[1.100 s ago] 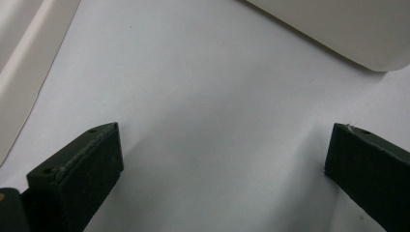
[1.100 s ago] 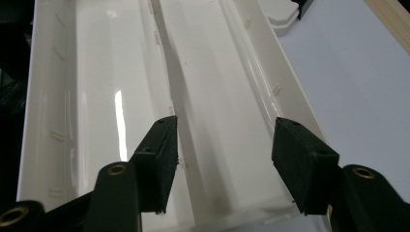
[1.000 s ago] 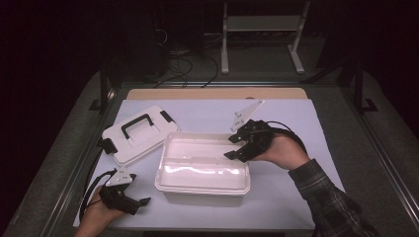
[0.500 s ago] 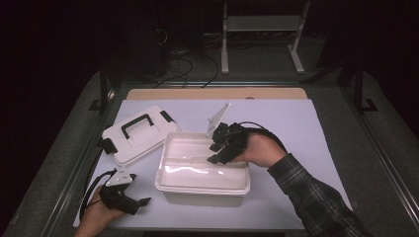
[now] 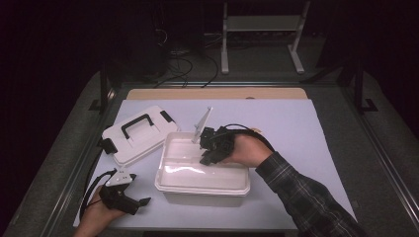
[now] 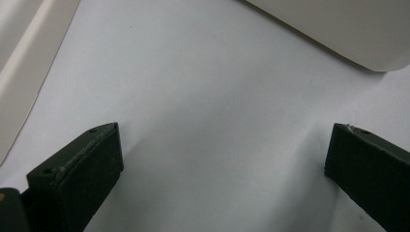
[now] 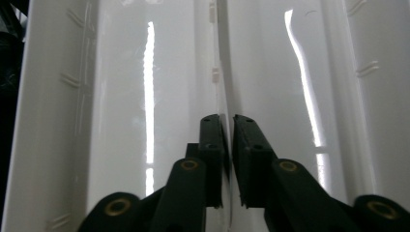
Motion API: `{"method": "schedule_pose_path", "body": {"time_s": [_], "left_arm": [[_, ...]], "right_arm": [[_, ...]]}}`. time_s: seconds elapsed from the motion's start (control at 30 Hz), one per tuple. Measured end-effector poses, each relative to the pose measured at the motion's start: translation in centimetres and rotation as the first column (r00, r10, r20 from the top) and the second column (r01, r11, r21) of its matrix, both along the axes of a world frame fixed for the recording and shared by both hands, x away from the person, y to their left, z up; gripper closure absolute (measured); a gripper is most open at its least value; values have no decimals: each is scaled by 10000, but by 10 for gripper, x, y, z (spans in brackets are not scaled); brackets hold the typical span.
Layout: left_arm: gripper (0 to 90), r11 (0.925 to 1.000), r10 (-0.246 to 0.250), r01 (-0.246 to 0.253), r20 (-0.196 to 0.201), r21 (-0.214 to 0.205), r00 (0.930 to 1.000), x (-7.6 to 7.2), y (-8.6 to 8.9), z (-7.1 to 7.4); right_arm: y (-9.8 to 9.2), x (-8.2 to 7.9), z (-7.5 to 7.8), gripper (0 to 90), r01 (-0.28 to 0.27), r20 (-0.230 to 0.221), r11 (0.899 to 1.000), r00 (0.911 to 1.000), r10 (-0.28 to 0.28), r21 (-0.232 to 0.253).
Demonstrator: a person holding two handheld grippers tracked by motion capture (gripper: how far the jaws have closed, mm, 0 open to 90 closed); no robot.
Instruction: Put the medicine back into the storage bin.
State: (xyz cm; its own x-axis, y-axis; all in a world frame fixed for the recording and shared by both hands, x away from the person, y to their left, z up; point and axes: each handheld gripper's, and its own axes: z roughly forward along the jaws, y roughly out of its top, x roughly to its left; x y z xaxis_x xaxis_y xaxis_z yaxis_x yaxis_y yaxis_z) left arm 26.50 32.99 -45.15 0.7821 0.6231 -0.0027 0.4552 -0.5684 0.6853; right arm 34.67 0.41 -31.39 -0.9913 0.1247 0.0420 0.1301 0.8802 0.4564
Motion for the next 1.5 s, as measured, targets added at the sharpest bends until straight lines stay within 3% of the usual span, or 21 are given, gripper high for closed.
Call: {"method": "schedule_pose_path", "body": {"time_s": [0.37,0.77,0.93,1.0,1.03,1.13,1.5], "left_arm": [[0,10000,-2,2,-8,-8,10000,0,0,0],[0,10000,-6,6,-10,-10,10000,0,0,0],[0,10000,-11,11,-6,3,10000,0,0,0],[0,10000,-9,9,-6,2,10000,0,0,0],[0,10000,-9,9,-4,2,10000,0,0,0],[0,10000,-9,9,-1,4,10000,0,0,0],[0,10000,-1,1,5,-2,10000,0,0,0]], "right_arm": [[2,1,1,893,-465,-37,9989,9989,465,-109],[-2,0,7,893,-384,-15,9992,9993,383,-117],[-8,-1,17,893,-322,162,9993,9994,319,191],[-18,-1,31,893,-205,224,9969,9996,188,765],[-20,-1,34,892,-166,250,9965,9996,146,820],[-32,-2,43,892,14,466,9956,9989,-58,935],[-71,-4,50,892,740,740,9916,9939,-821,1063]]}}
